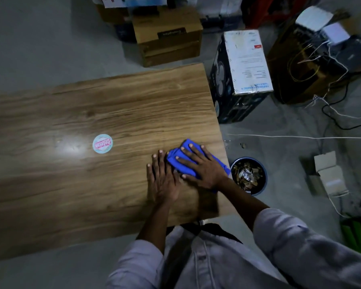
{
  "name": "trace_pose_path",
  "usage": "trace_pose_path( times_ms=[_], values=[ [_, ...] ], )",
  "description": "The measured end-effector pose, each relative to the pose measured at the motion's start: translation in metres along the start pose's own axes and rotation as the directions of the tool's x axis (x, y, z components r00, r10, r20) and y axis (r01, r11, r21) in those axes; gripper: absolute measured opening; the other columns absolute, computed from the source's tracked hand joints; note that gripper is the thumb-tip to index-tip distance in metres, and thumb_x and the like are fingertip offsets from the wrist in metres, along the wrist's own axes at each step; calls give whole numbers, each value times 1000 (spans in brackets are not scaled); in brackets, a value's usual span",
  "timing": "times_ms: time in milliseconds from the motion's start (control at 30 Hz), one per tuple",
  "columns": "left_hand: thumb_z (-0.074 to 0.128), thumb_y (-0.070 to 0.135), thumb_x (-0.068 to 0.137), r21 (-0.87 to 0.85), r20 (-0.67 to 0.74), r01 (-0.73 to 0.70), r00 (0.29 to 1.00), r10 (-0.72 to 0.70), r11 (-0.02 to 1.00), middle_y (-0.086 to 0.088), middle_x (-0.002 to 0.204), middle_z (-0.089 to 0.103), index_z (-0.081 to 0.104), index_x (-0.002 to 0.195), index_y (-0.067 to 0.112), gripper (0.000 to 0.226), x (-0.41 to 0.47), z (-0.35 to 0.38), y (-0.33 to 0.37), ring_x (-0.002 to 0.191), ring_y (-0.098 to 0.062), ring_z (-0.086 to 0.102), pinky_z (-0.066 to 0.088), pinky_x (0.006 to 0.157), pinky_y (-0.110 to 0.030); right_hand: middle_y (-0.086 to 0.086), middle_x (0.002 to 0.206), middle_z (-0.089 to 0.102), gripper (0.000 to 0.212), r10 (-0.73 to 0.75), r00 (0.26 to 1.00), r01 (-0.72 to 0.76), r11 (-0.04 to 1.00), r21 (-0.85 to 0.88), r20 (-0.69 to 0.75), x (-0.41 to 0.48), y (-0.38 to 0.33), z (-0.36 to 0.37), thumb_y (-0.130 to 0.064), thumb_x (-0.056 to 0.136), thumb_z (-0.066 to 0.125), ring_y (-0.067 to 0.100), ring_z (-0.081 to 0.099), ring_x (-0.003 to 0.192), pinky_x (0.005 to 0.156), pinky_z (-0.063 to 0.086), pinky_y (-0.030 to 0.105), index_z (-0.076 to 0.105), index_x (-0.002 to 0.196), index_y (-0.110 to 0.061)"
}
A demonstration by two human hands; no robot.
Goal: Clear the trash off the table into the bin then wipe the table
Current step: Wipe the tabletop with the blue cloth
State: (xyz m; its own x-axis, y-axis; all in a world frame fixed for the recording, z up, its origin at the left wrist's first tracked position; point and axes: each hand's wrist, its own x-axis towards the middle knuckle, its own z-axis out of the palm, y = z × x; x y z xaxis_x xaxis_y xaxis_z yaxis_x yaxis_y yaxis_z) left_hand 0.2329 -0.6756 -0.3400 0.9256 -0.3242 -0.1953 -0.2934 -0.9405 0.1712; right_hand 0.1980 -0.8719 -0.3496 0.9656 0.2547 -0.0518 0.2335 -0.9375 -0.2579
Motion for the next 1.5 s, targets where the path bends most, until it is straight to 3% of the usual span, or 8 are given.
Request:
trace_pose_path(
  times_ms=[100, 200, 367, 467, 600, 733, 1000, 1500],
  values=[
    [22, 40, 102, -9, -20, -38, 999, 38, 999, -4, 170, 7, 20, 162, 20, 63, -11, 1, -9, 157, -24, 6, 8, 125, -50, -3, 170, 14, 68, 282, 958, -277, 957, 87, -58, -11, 19, -10, -65, 99, 38, 24, 1, 158, 123, 14, 61, 21, 160, -40],
    [21, 40, 102, -24, -6, -48, 999, 48, 999, -3, 170, 7, 19, 162, 22, 63, -21, 2, -10, 157, -24, 6, 5, 125, -50, -2, 171, 7, 71, 677, 732, -645, 723, 245, -72, -19, 16, -15, -67, 98, 34, 28, -1, 158, 126, 7, 54, 19, 161, -38],
    [18, 43, 98, -60, 30, -27, 999, 29, 998, -3, 170, 4, 18, 162, 22, 68, -29, 0, -8, 157, -25, 3, 4, 125, -50, 3, 171, 7, 73, 190, 982, -190, 980, 54, -4, -41, -26, -5, -66, 99, 31, 30, -2, 158, 124, 10, 60, 17, 162, -33],
    [19, 45, 92, -61, 75, -80, 994, 85, 995, -2, 170, -1, 12, 162, 25, 74, -39, -3, -15, 157, -24, -1, 5, 126, -51, -1, 171, 6, 71, -36, 997, 34, 999, 30, 69, -70, -32, 1, -64, 102, 38, 25, -2, 158, 127, 4, 53, 15, 162, -35],
    [27, 40, 98, -106, 22, -91, 995, 93, 990, -2, 169, 15, 28, 160, 24, 63, -56, 2, -26, 156, -24, 12, 17, 123, -53, -5, 170, 13, 67, 256, 966, -252, 962, 105, -30, -86, -17, -5, -66, 100, 35, 23, 0, 158, 124, 16, 57, 21, 160, -40],
    [27, 40, 97, -149, 23, -117, 992, 121, 982, -3, 168, 19, 32, 158, 22, 64, -70, 1, -30, 156, -24, 13, 17, 123, -54, 1, 171, 10, 73, 644, 764, -623, 755, 206, -52, -83, -29, -2, -68, 97, 32, 30, 1, 158, 126, 9, 52, 21, 161, -36],
    [26, 47, 93, -158, 97, -130, 985, 146, 979, 1, 169, 16, 29, 159, 25, 70, -93, 0, -45, 156, -22, 11, 15, 124, -51, 0, 170, 12, 67, 40, 999, -40, 997, 58, -2, -116, -59, 15, -62, 102, 38, 26, 2, 158, 126, 13, 53, 23, 161, -34],
    [29, 53, 90, -134, 140, -172, 972, 190, 976, 4, 167, 22, 33, 157, 30, 71, -110, -12, -60, 154, -21, 19, 22, 116, -46, 2, 171, 1, 75, 768, 639, -731, 620, 285, -30, -137, -120, 30, -66, 96, 28, 29, -6, 157, 123, -1, 56, 18, 162, -33]
  ],
)
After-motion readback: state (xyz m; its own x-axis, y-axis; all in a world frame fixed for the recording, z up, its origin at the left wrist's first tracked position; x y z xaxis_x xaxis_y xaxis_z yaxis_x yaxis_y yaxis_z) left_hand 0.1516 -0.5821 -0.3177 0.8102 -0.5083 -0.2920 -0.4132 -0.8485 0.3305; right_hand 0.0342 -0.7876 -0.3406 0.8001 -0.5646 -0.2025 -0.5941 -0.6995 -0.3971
